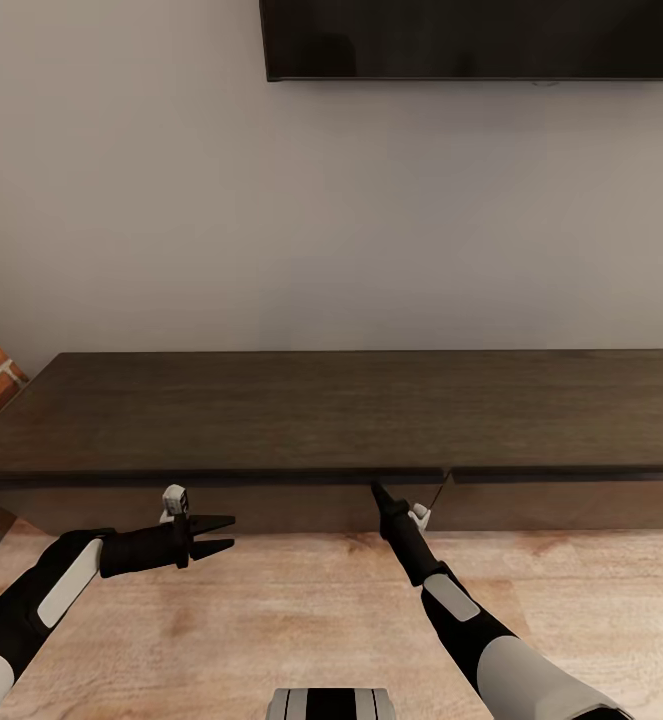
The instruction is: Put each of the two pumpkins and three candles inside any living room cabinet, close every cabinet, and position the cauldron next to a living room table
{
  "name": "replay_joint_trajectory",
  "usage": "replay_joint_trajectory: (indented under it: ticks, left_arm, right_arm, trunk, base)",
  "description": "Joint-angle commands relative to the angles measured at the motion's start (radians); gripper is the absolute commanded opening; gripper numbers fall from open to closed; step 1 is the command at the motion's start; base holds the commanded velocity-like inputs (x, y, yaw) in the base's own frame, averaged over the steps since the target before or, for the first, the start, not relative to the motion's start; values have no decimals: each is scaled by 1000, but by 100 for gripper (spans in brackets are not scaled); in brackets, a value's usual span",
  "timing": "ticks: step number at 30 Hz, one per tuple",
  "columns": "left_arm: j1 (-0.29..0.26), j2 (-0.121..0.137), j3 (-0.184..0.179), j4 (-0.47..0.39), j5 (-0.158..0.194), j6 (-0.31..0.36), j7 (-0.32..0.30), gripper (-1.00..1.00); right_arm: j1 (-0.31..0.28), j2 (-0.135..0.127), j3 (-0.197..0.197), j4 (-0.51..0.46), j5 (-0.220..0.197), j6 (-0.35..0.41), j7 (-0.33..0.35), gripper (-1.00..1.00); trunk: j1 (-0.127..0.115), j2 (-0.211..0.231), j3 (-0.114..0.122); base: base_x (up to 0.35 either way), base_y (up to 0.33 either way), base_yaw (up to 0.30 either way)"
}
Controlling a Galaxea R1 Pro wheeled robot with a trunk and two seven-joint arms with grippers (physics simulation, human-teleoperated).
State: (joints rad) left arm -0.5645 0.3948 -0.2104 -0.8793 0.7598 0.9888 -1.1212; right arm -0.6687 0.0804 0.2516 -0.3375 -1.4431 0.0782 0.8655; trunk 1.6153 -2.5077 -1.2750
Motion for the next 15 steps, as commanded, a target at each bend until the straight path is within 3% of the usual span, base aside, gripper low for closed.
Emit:
replay_joint_trajectory:
  ticks: [1,15]
  left_arm:
    - [-1,1,-3,0,4,5,-2,100]
    - [-1,1,-3,0,3,5,-2,100]
  right_arm:
    - [0,-1,3,3,-11,9,0,-100]
    - [0,-1,3,2,-8,9,0,-100]
  trunk:
    - [0,0,-1]
    - [0,0,-1]
  base:
    - [0,0,0]
    - [0,0,0]
